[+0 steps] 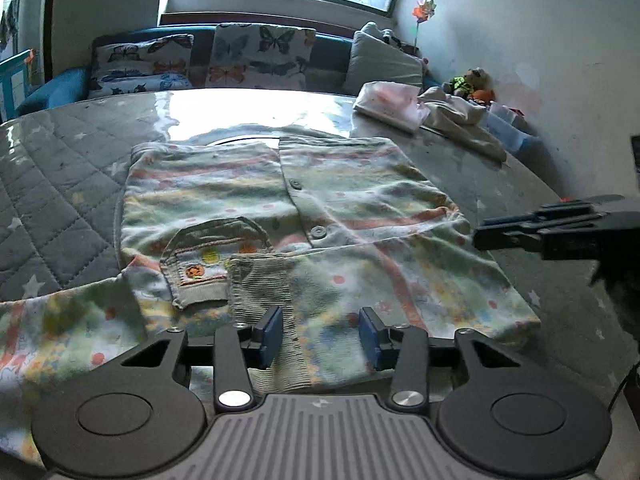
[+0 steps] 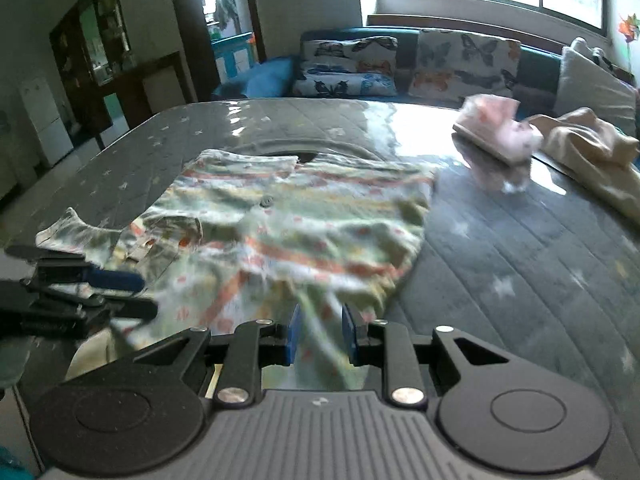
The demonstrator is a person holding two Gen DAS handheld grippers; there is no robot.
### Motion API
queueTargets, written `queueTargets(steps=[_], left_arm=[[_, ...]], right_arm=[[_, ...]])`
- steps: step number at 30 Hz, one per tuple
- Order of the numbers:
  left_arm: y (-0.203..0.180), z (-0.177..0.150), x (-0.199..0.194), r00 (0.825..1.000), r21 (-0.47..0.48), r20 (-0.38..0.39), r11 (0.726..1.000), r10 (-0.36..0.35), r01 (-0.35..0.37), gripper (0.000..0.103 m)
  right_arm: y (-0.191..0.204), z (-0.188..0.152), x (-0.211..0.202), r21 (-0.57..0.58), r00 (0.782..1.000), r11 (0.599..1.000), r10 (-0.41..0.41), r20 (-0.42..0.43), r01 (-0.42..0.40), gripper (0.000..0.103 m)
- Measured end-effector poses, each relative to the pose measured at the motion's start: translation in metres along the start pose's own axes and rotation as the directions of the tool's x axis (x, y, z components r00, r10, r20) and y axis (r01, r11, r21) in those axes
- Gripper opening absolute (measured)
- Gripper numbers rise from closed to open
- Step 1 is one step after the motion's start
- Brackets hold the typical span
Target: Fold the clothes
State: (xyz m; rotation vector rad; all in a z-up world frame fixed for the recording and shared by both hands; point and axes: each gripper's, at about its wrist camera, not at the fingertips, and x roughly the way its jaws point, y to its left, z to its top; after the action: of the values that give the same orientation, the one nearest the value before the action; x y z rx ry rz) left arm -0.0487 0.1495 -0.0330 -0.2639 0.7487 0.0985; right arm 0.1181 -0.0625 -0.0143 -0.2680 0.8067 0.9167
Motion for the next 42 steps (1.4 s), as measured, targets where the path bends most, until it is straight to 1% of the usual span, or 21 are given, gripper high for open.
queueTargets(steps=[4, 8, 9, 10, 11, 14, 16, 18, 20, 22, 26, 28, 29, 31, 33, 37, 40, 41, 42], left_arm=[[0.006, -0.001, -0.004, 1.000, -0.020, 0.005, 1.000, 0.015, -0.015, 0.045], [0.023, -0.003, -0.023, 0.998, -0.082, 0.043, 0.995, 0.055, -0.052, 0.045], [0.029, -0.005, -0.030, 0.996, -0.103, 0.054, 0.992, 0.075, -0.069, 0.045], [0.036, -0.007, -0.036, 0.993, -0.126, 0.063, 0.988, 0.100, -0.091, 0.045], [0.044, -0.009, -0.043, 0.989, -0.150, 0.071, 0.982, 0.128, -0.116, 0.046], [0.071, -0.016, -0.063, 0.972, -0.232, 0.082, 0.953, 0.220, -0.196, 0.047], [0.089, -0.022, -0.076, 0.955, -0.291, 0.081, 0.923, 0.285, -0.251, 0.047], [0.109, -0.028, -0.088, 0.929, -0.347, 0.076, 0.883, 0.362, -0.316, 0.047], [0.127, -0.032, -0.098, 0.894, -0.389, 0.066, 0.837, 0.443, -0.385, 0.047], [0.143, -0.036, -0.108, 0.855, -0.425, 0.054, 0.787, 0.516, -0.448, 0.047], [0.171, -0.039, -0.116, 0.796, -0.471, 0.021, 0.708, 0.605, -0.526, 0.048], [0.181, -0.040, -0.116, 0.776, -0.481, 0.004, 0.682, 0.631, -0.551, 0.048], [0.185, -0.040, -0.114, 0.772, -0.486, -0.004, 0.673, 0.635, -0.557, 0.048], [0.192, -0.040, -0.111, 0.771, -0.498, -0.022, 0.662, 0.636, -0.560, 0.048], [0.198, -0.040, -0.107, 0.766, -0.515, -0.040, 0.644, 0.641, -0.566, 0.048], [0.203, -0.042, -0.105, 0.757, -0.541, -0.057, 0.618, 0.650, -0.571, 0.047], [0.206, -0.043, -0.101, 0.756, -0.541, -0.069, 0.613, 0.651, -0.577, 0.046], [0.207, -0.043, -0.101, 0.754, -0.537, -0.066, 0.614, 0.654, -0.579, 0.039], [0.208, -0.043, -0.102, 0.756, -0.537, -0.060, 0.617, 0.651, -0.575, 0.031]], right_arm=[[-0.007, 0.001, 0.024, 0.003, 1.000, 1.000, -0.017, -0.025, 0.017, 0.020], [-0.002, 0.000, 0.016, 0.007, 1.000, 1.000, -0.025, -0.001, 0.025, 0.024], [0.002, 0.000, 0.012, -0.002, 1.000, 1.000, -0.021, 0.007, 0.021, 0.028], [0.006, -0.001, 0.008, -0.010, 1.000, 1.000, -0.017, 0.015, 0.017, 0.034], [0.012, 0.000, 0.005, -0.026, 1.000, 1.000, -0.007, 0.021, 0.008, 0.037], [0.031, -0.001, -0.001, -0.081, 0.999, 0.996, 0.034, 0.018, -0.032, 0.038], [0.040, -0.004, -0.002, -0.101, 0.998, 0.993, 0.056, 0.010, -0.055, 0.043], [0.050, -0.007, -0.004, -0.120, 0.997, 0.990, 0.076, 0.003, -0.075, 0.044], [0.056, -0.009, -0.004, -0.129, 0.996, 0.988, 0.085, 0.000, -0.085, 0.044], [0.058, -0.010, -0.005, -0.126, 0.996, 0.988, 0.092, 0.000, -0.091, 0.045], [0.060, -0.012, -0.008, -0.119, 0.995, 0.988, 0.097, 0.004, -0.095, 0.048], [0.061, -0.013, -0.009, -0.119, 0.995, 0.988, 0.096, 0.005, -0.095, 0.048], [0.061, -0.014, -0.009, -0.119, 0.995, 0.988, 0.096, 0.005, -0.095, 0.048], [0.061, -0.015, -0.010, -0.118, 0.995, 0.989, 0.095, 0.005, -0.094, 0.048], [0.060, -0.016, -0.012, -0.113, 0.996, 0.989, 0.094, 0.007, -0.093, 0.048], [0.059, -0.016, -0.014, -0.107, 0.996, 0.990, 0.093, 0.013, -0.091, 0.048], [0.059, -0.017, -0.016, -0.104, 0.996, 0.991, 0.092, 0.018, -0.090, 0.048], [0.059, -0.017, -0.016, -0.103, 0.996, 0.991, 0.092, 0.021, -0.089, 0.048], [0.059, -0.018, -0.017, -0.101, 0.996, 0.991, 0.092, 0.023, -0.089, 0.049]])
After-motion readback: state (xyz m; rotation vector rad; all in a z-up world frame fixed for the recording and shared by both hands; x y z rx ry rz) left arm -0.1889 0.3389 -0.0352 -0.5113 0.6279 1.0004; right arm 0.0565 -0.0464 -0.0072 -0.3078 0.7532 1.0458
